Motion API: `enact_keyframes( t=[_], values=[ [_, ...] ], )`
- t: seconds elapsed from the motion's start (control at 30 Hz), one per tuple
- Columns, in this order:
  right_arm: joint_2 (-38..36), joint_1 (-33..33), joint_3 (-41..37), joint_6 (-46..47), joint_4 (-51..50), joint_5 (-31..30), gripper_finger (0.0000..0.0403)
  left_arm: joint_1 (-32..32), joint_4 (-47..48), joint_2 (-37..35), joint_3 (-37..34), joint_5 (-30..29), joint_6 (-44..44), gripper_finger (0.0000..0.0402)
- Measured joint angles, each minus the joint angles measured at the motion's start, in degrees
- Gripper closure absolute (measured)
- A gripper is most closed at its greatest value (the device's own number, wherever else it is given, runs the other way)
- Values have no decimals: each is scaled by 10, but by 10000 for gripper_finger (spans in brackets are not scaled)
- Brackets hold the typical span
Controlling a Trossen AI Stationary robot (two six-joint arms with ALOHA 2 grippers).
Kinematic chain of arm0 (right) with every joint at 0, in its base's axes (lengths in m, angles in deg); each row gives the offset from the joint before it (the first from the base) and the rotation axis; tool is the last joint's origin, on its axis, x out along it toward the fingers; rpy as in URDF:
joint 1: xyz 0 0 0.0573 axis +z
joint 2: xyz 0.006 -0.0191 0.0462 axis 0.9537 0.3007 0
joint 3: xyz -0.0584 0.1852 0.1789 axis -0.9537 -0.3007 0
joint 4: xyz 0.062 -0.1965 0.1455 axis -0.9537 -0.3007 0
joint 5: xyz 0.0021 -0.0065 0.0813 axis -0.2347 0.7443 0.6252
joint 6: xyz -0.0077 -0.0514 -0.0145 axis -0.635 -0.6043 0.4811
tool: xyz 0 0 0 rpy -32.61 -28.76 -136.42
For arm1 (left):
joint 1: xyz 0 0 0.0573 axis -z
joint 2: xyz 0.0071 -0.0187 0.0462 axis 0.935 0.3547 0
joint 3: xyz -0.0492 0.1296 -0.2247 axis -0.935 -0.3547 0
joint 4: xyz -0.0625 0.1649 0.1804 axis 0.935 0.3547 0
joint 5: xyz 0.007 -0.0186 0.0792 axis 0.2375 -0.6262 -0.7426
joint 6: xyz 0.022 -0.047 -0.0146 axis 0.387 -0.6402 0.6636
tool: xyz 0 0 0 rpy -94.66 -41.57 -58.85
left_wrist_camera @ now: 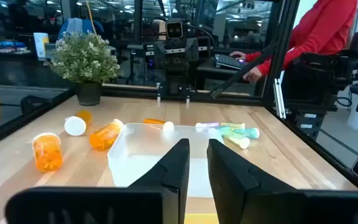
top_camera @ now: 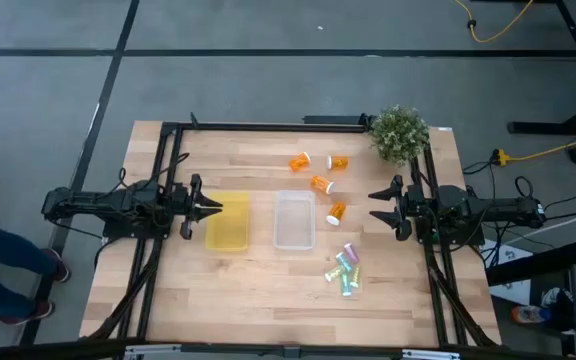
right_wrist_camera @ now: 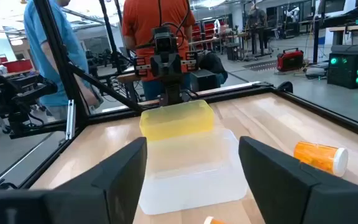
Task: Pick and place medicine bottles into bin by pill shape (circle, oval)
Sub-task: Put the orange pill bottle into the yellow bin
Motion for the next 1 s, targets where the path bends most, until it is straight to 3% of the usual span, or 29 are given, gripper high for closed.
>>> enact_keyframes(
  t=[1.0],
  values=[
    [0,-10,0,0,0,0,146,0,0,0,0,0,0,351]
  ],
)
